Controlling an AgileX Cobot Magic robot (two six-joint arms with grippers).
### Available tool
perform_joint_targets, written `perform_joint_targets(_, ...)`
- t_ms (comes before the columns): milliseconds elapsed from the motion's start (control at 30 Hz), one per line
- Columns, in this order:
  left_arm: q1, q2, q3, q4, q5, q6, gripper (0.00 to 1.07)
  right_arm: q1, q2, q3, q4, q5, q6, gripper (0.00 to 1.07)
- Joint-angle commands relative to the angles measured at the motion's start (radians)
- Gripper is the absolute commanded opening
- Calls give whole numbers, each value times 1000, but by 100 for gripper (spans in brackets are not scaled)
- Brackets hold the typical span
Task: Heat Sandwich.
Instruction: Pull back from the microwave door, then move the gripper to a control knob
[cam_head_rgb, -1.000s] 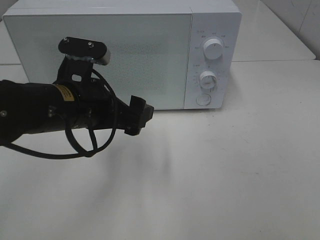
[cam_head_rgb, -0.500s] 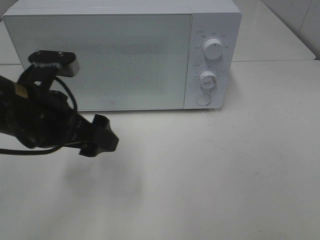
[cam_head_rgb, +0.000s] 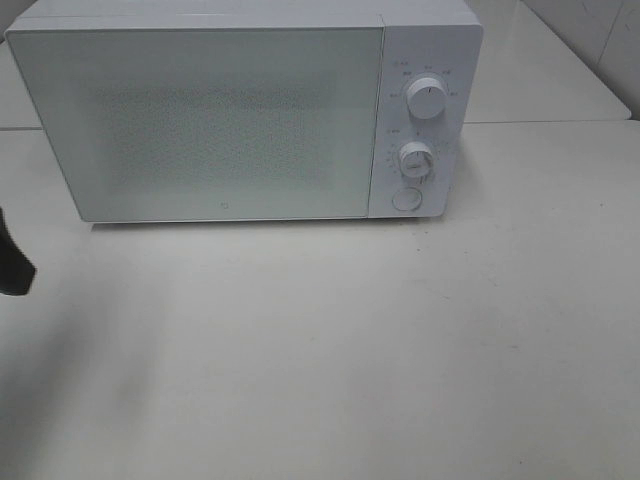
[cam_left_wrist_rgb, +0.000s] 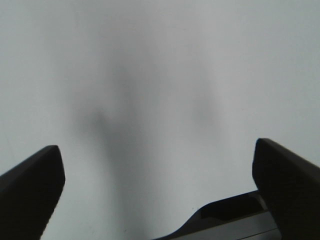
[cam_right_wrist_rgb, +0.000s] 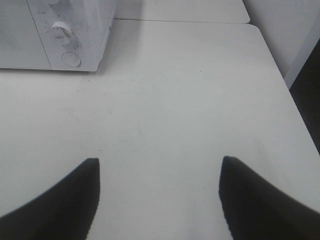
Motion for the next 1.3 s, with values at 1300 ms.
perform_joint_targets(1300, 248, -976, 192, 128, 297, -59, 98, -7, -28, 1, -1, -5, -4, 66)
